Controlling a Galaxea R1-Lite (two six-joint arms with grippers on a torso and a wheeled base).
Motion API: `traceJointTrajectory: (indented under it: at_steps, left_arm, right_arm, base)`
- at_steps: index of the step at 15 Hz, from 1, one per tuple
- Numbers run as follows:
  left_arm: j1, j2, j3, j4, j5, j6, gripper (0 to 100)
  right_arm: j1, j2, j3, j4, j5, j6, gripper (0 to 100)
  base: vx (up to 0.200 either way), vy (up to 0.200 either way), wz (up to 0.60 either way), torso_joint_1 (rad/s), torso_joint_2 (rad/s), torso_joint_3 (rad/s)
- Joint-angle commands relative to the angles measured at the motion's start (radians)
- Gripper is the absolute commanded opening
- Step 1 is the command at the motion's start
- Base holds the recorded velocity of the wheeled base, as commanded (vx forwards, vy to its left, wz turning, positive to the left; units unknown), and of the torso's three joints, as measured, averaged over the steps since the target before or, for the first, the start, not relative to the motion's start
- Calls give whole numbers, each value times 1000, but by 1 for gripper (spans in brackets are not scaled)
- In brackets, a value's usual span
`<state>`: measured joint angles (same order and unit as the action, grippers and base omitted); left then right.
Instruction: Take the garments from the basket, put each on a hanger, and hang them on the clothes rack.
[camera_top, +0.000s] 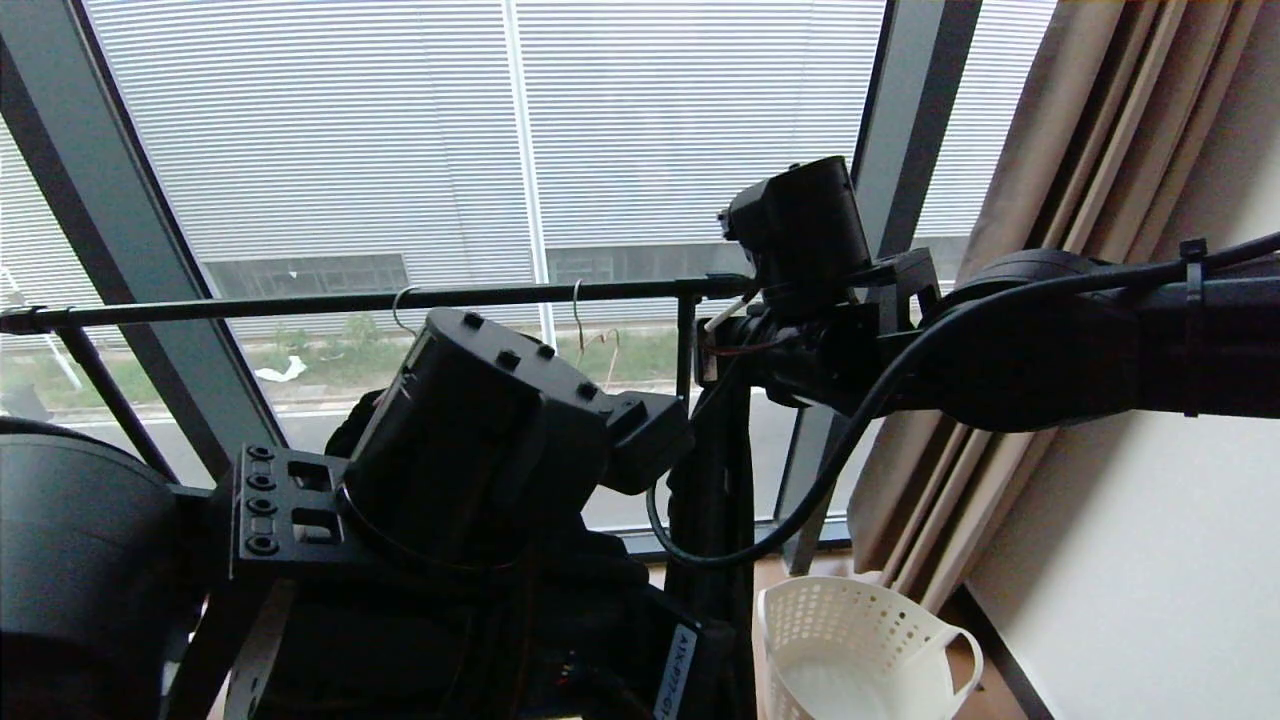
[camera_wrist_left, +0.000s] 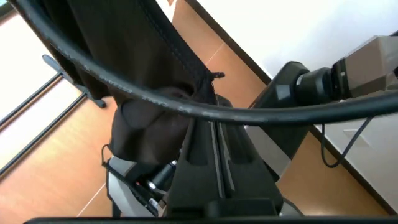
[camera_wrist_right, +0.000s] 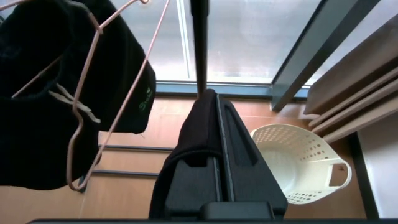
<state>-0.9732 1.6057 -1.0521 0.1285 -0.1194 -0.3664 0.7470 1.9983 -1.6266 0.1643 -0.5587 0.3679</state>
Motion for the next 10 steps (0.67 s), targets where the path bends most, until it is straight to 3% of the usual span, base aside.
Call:
traceJointTrajectory:
  at_steps: [1,4,6,7,10]
  left_arm:
    - [25,-26,34,-1,0,0,0]
    - [114,-98,123,-7,4,0,0]
    - [126,-106,127,-15,3,0,0]
    - [192,-129,175,-84,3,4,0]
    - [248,-121,169,-125,-3,10,0]
  right_arm:
    - [-11,-12,4,1,0,0,0]
    - [-31,-102,114,4,-3,3,0]
    - [-32,-116,136,1,-3,3,0]
    - [-44,-208,275,-2,-4,6,0]
    - [-46,-296,404,-3,6,6,0]
  base:
    - [0,0,0,0,0,0]
    - [0,0,0,0,0,0]
    - [0,0,0,0,0,0]
    - [0,0,0,0,0,0]
    - [0,0,0,0,0,0]
